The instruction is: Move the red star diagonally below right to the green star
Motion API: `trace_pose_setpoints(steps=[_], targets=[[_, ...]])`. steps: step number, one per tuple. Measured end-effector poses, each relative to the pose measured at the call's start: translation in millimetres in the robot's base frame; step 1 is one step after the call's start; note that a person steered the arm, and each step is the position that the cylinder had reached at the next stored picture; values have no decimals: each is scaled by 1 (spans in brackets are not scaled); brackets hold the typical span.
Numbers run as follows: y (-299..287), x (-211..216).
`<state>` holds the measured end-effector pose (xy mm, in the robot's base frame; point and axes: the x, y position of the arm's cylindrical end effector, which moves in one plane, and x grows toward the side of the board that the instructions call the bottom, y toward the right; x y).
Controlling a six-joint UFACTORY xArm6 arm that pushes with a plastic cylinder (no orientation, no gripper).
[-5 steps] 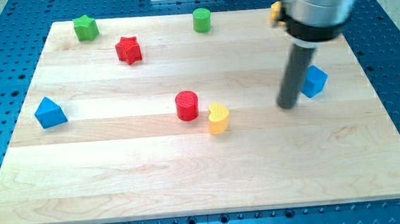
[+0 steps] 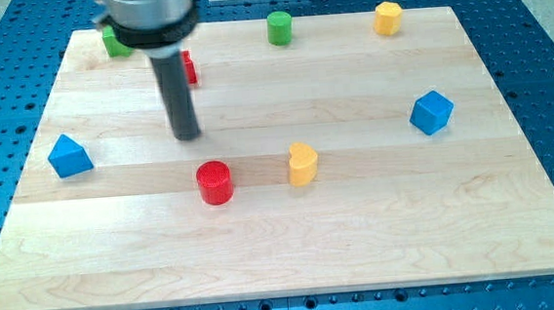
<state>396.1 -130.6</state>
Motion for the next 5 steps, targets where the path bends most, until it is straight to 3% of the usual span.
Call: trace_pose_setpoints(steps=[1,3,4,5], targets=[[-67,-3],[-104,-68],[-81,-83],[-23,-85]])
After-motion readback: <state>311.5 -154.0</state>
